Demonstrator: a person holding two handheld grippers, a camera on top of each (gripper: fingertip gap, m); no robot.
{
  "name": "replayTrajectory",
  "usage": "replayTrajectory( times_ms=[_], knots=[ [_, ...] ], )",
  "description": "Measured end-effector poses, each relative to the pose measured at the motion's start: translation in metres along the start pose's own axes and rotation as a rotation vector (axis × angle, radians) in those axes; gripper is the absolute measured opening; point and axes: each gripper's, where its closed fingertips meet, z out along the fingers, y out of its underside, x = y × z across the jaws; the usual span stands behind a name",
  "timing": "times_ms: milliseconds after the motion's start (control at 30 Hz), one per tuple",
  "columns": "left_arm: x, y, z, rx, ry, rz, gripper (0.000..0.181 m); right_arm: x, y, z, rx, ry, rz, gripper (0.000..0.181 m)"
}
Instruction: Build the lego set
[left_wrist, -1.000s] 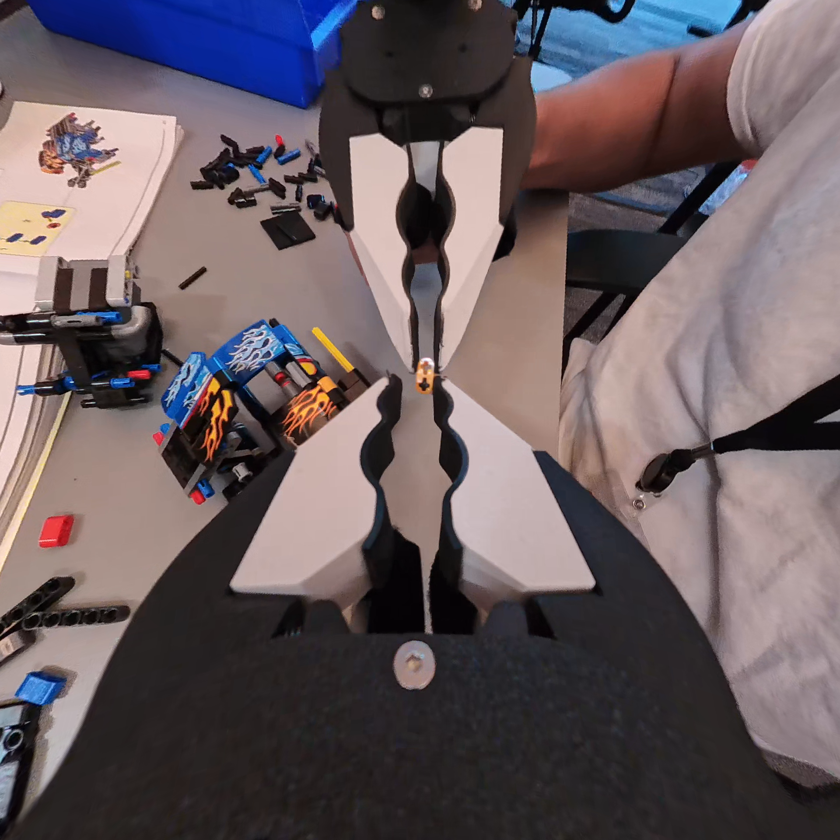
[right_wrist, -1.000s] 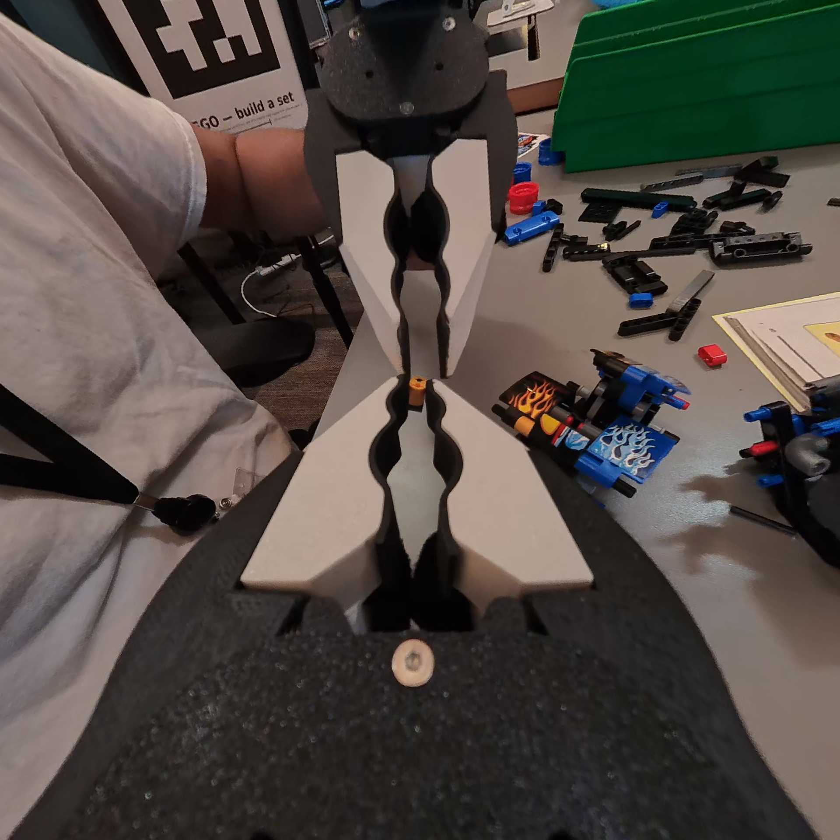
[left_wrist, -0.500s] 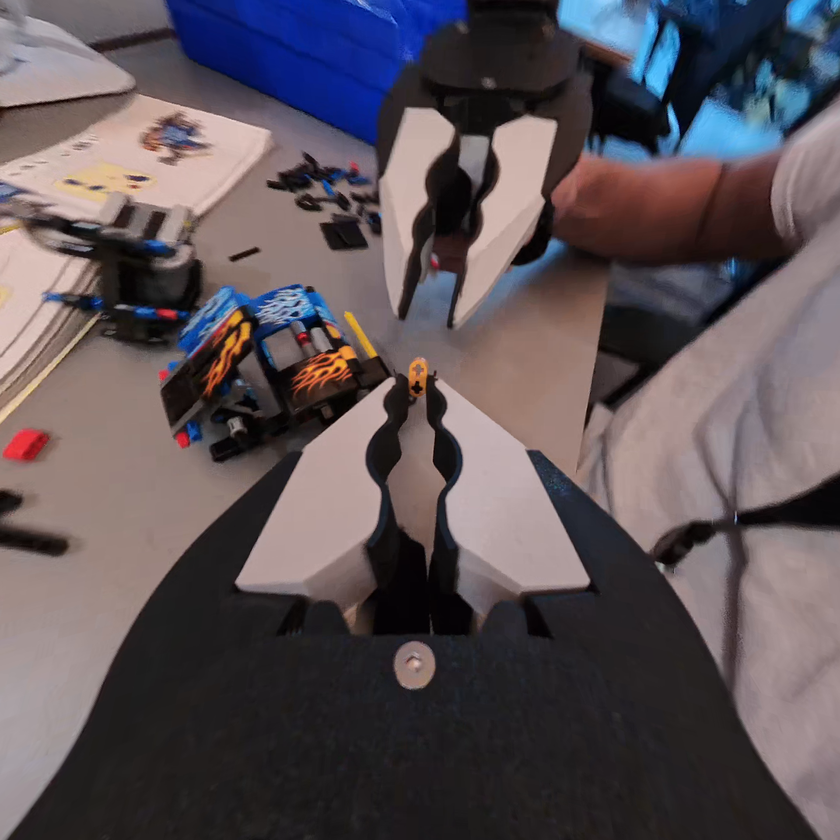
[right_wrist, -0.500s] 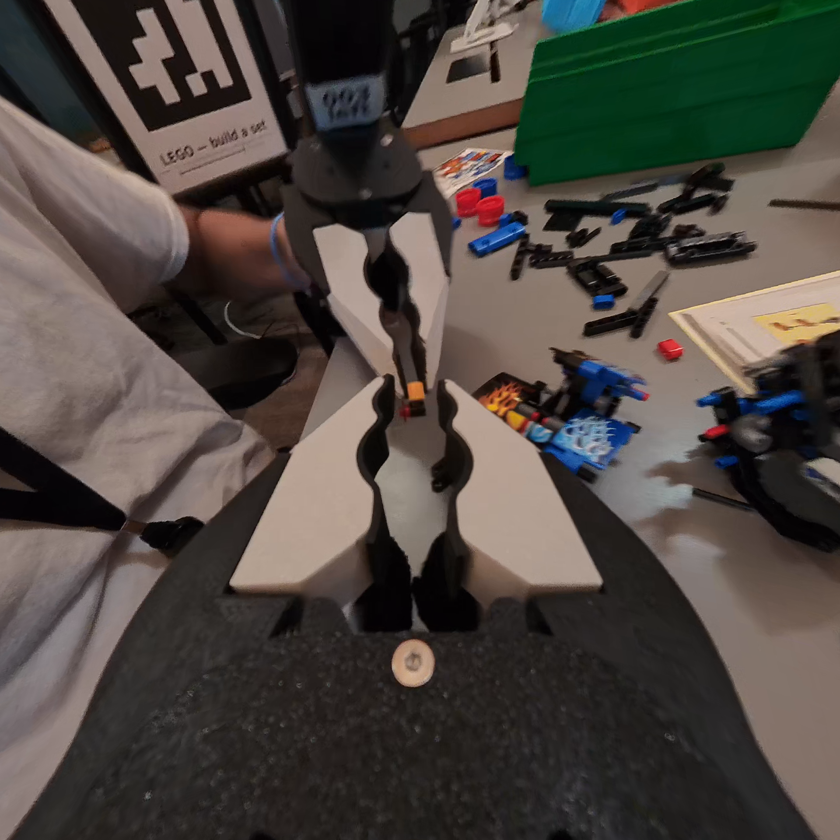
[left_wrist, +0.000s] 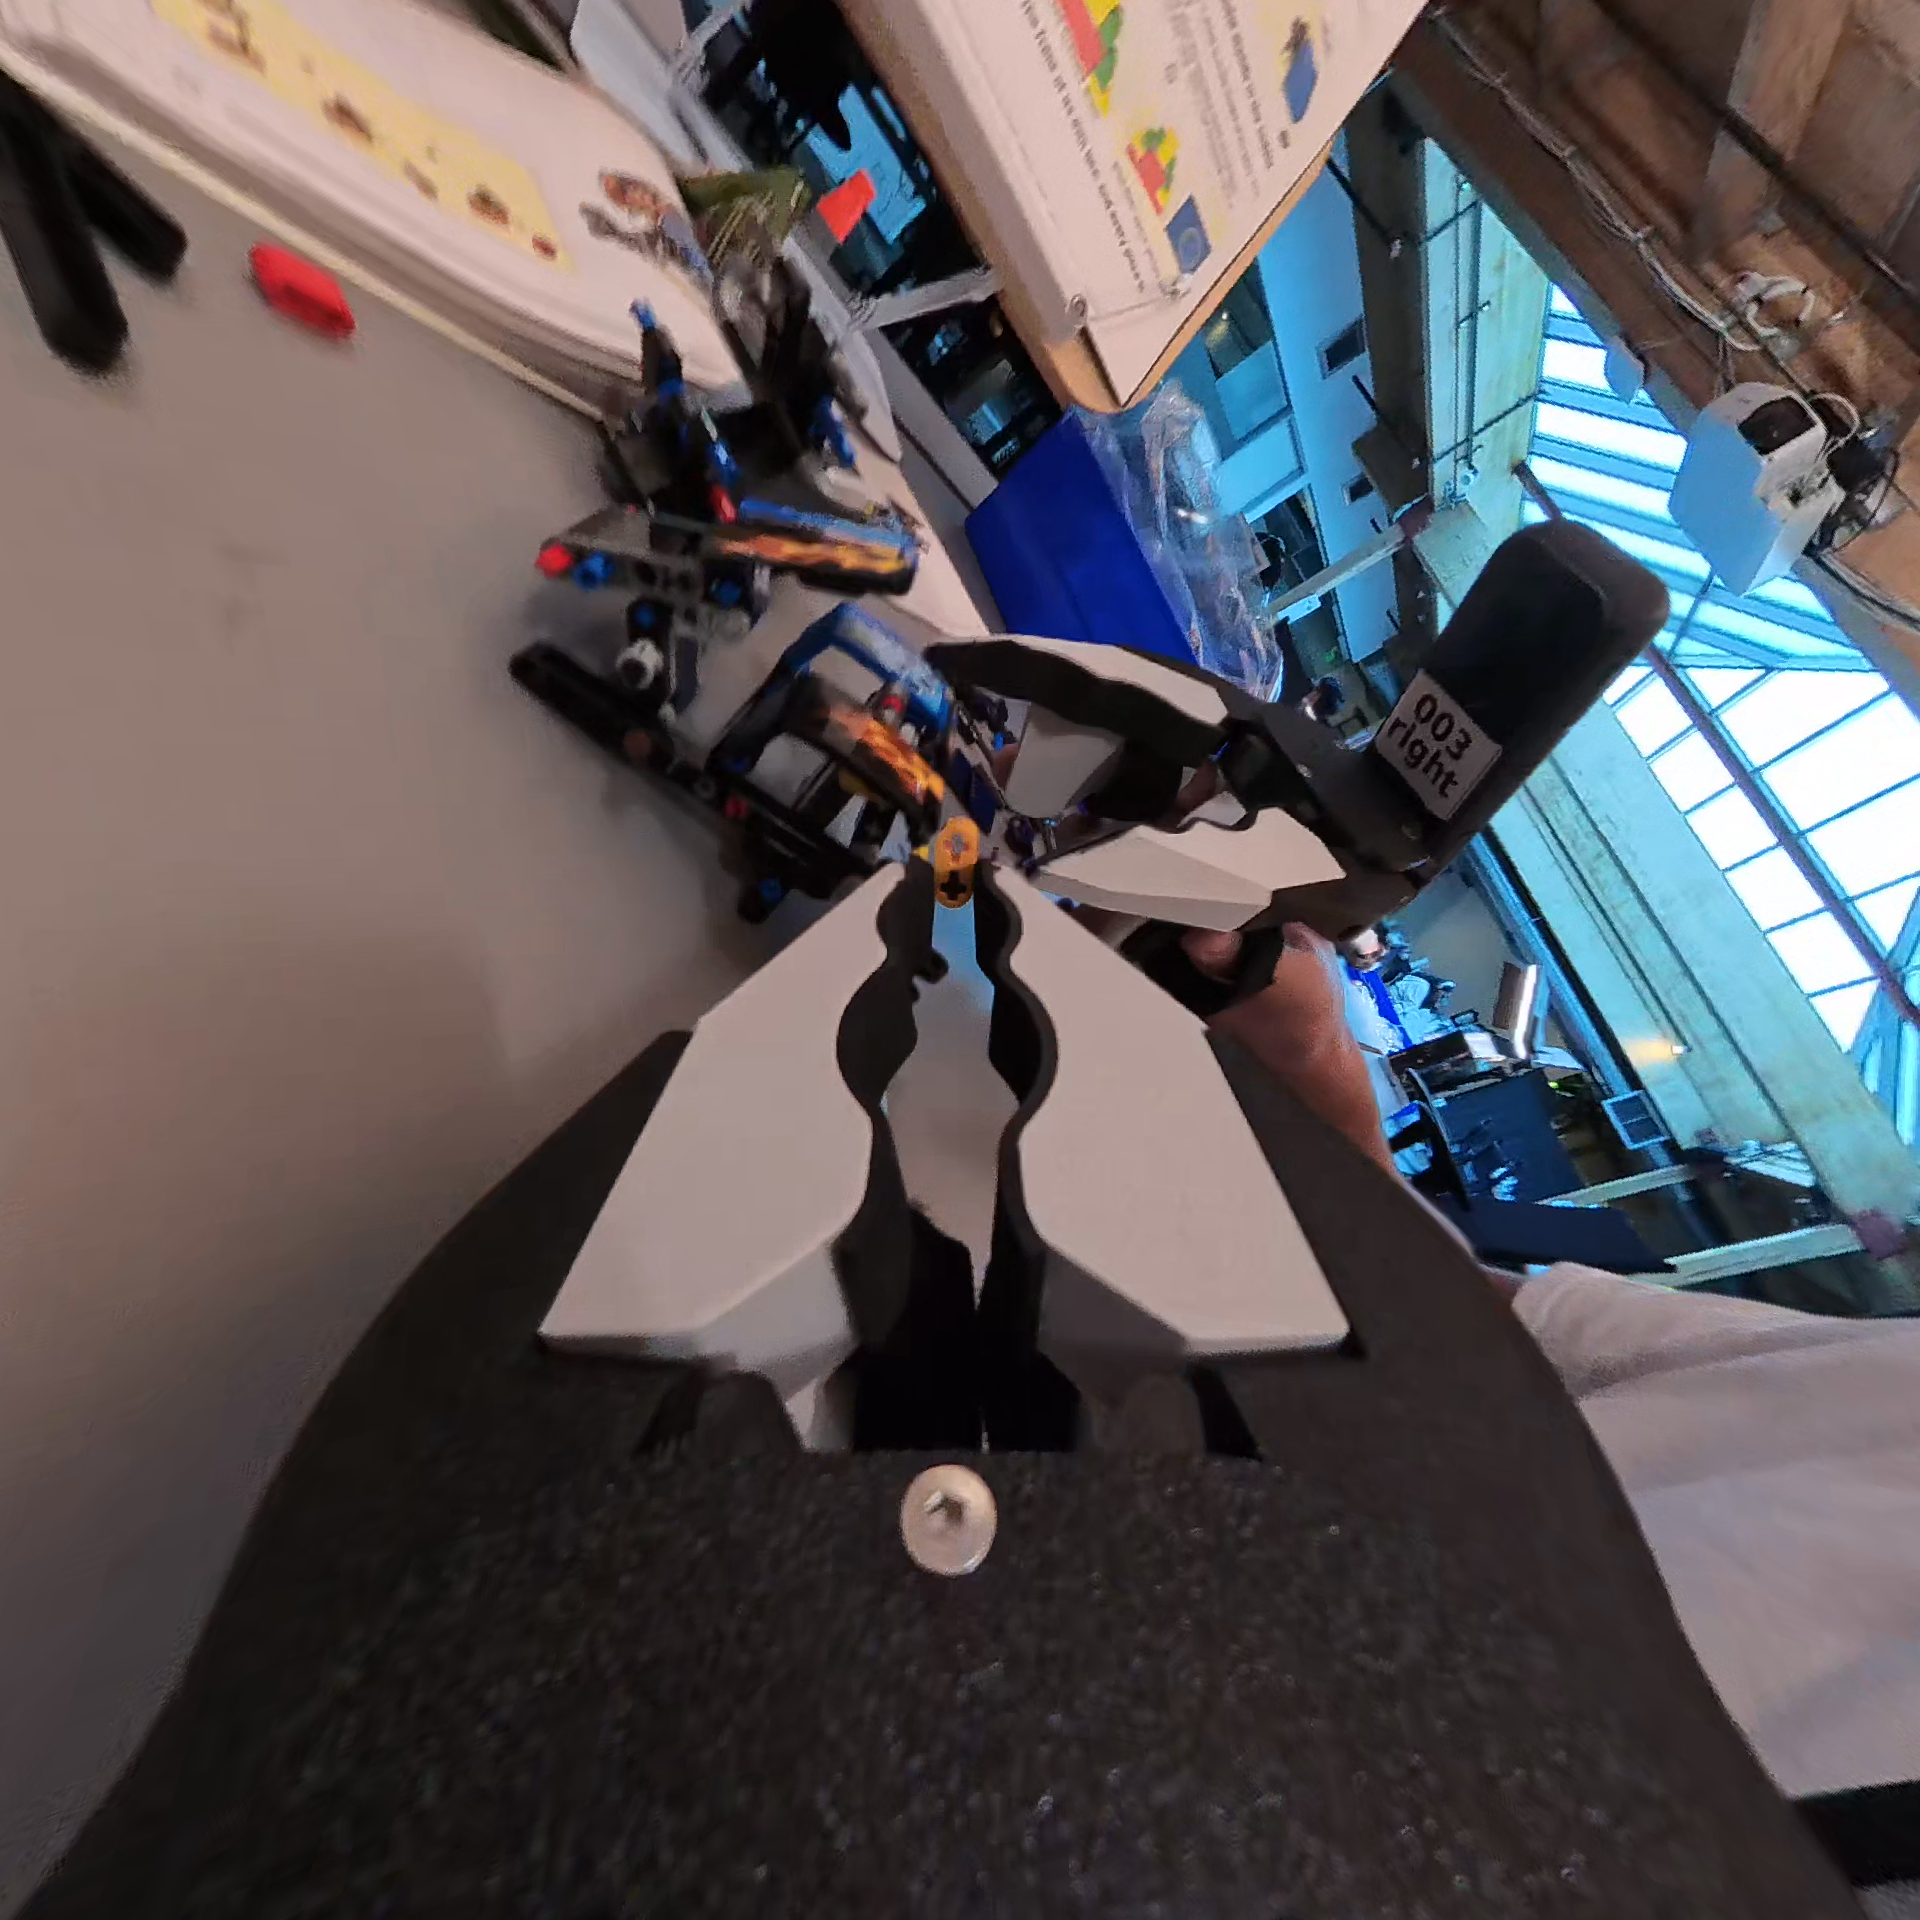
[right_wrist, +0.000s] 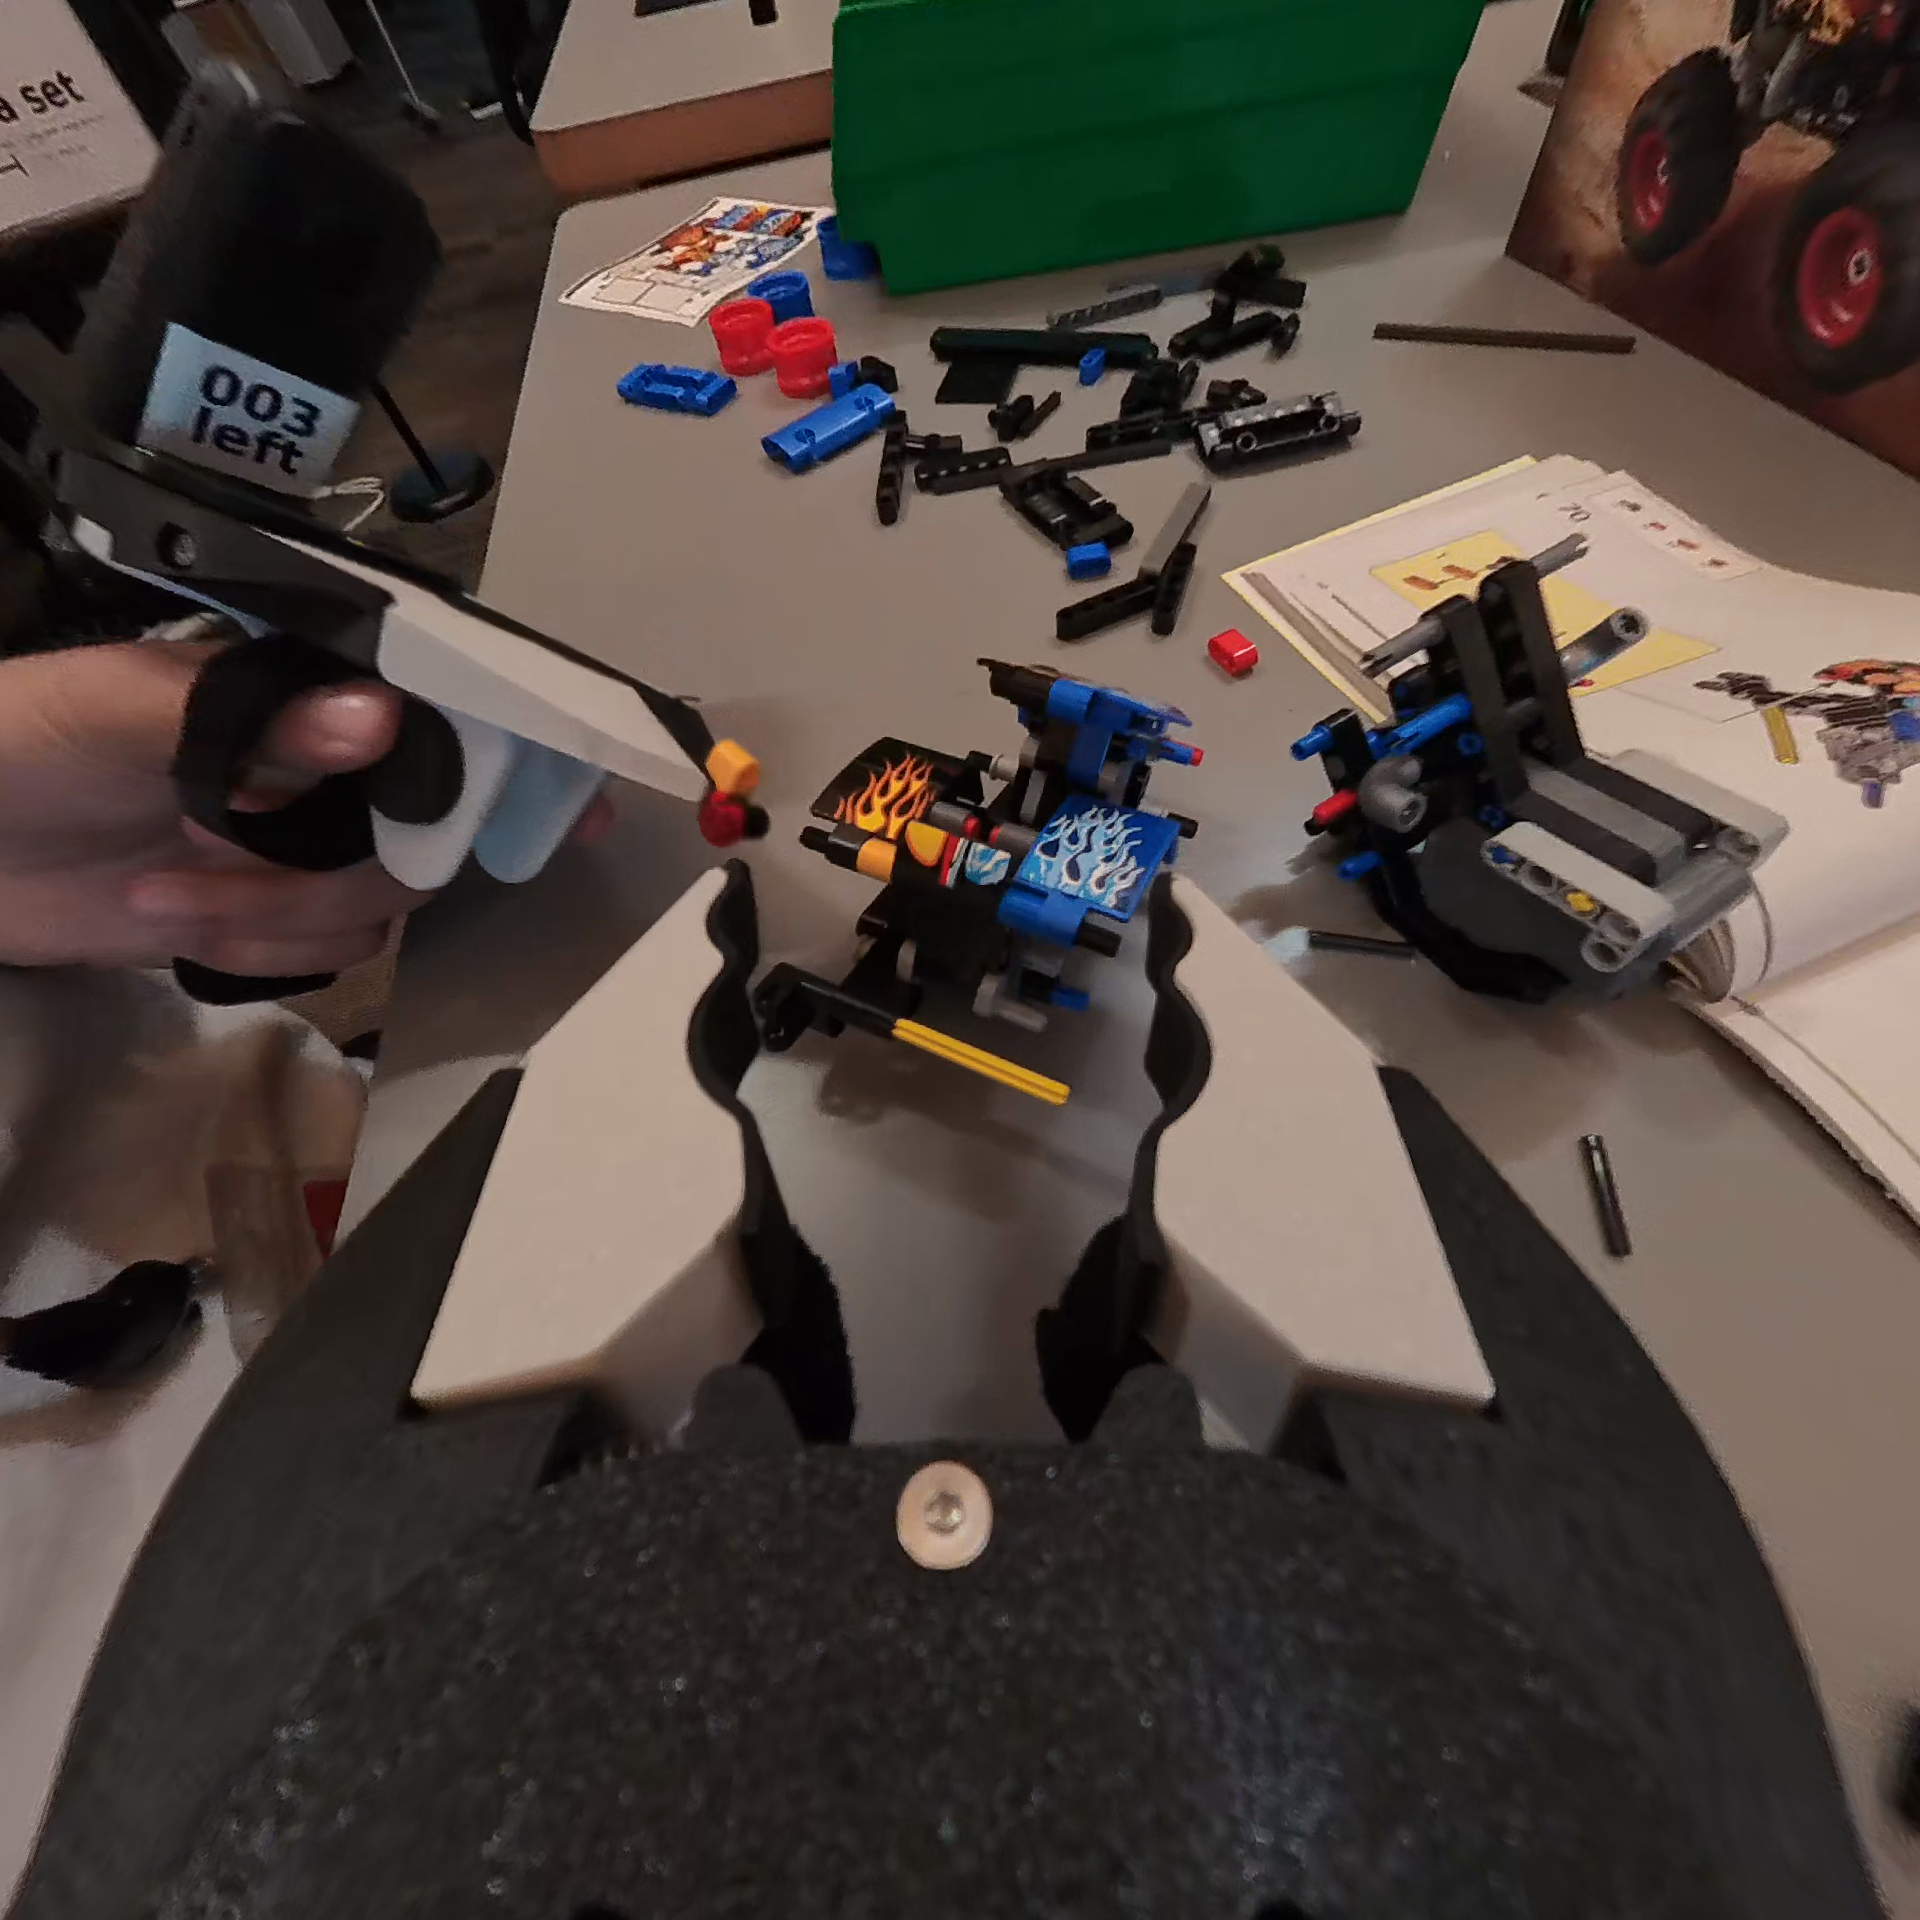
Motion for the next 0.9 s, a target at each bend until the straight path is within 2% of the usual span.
replayTrajectory(
  times_ms=[133,300,667,900],
  knots=[
    [-0.004,0.01,0.006,-0.018,0.008,-0.096,0.006,-0.006,0.005,0.004,-0.027,-0.035,0.015,0.077],
    [-0.006,0.005,0.006,0.029,0.023,-0.161,0.005,-0.012,0.005,0.006,-0.018,-0.104,0.086,0.073],
    [-0.012,-0.002,-0.004,0.076,0.041,-0.229,0.005,-0.015,0.009,0.009,-0.039,-0.104,0.083,0.071],
    [-0.01,-0.001,-0.001,0.029,0.084,-0.348,0.005,-0.019,0.009,0.01,-0.038,-0.127,0.102,0.069]
  ],
)
